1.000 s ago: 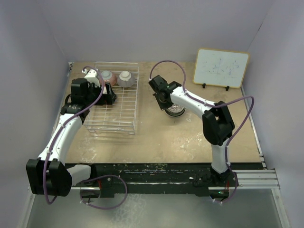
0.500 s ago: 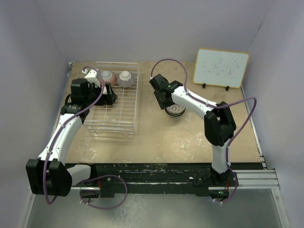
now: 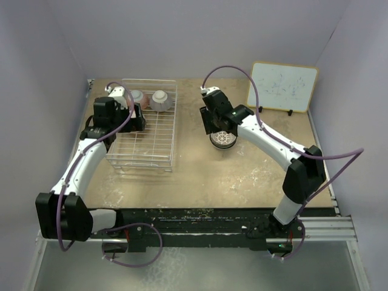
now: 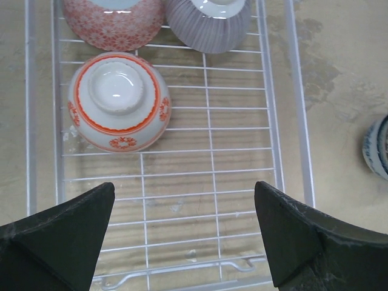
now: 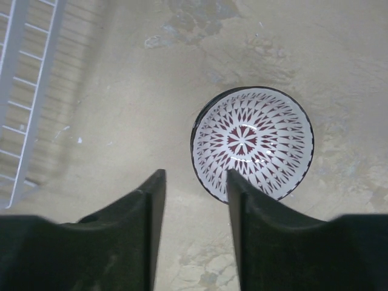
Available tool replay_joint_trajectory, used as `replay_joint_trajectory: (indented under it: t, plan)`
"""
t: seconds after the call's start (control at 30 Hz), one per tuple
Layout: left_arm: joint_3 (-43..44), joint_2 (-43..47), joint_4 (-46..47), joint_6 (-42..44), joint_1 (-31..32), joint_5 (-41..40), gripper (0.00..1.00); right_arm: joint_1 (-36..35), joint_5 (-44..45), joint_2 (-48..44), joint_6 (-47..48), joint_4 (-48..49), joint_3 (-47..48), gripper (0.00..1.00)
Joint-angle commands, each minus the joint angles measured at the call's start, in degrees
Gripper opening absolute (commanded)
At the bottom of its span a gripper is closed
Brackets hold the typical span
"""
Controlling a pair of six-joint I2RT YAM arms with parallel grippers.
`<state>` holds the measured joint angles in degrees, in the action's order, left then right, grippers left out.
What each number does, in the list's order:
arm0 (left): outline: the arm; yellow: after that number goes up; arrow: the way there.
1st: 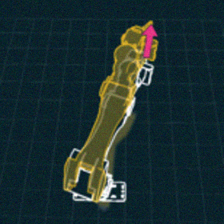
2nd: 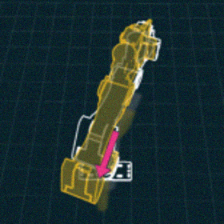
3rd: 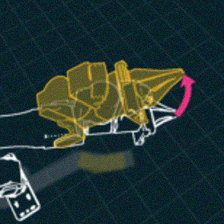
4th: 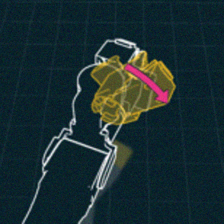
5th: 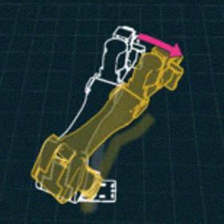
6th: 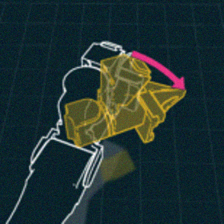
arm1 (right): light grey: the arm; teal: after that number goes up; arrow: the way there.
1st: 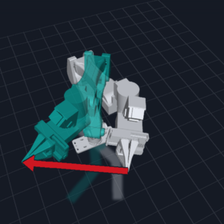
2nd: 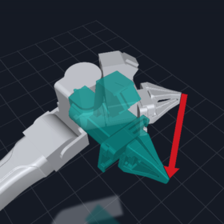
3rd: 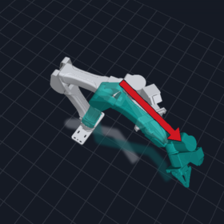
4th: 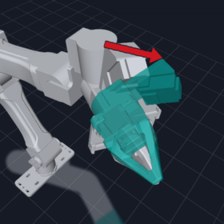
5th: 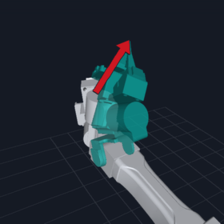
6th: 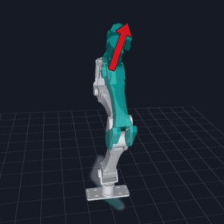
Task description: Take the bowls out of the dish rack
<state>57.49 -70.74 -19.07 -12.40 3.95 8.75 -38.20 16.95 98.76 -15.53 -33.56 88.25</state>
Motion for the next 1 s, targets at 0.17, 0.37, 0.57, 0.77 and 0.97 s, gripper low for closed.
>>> replay_joint_trajectory:
  t: [0.17, 0.37, 0.57, 0.77, 0.97]
  plan:
    - [10.55, -9.7, 1.08, -0.53, 0.27, -9.66, 0.99, 0.24, -6.36, -9.81, -1.96, 11.83, -8.85, 0.73]
    - [16.17, -16.82, 2.03, 0.72, 0.27, -9.64, 0.99, 0.29, -6.27, -17.02, -1.05, 14.77, -13.44, 0.84]
    - [19.11, -23.2, 1.52, 2.02, 0.27, -10.59, 0.96, 0.48, -5.96, -20.97, -0.45, 12.48, -15.26, 0.85]
    - [16.74, -25.26, 3.64, 2.45, 0.02, -12.92, 0.93, 0.47, -6.05, -20.75, -1.11, 11.23, -15.9, 0.85]
    - [16.86, -27.05, 3.91, 2.66, -0.72, -12.87, 0.92, 0.41, -6.42, -20.1, -1.56, 11.66, -15.78, 0.84]
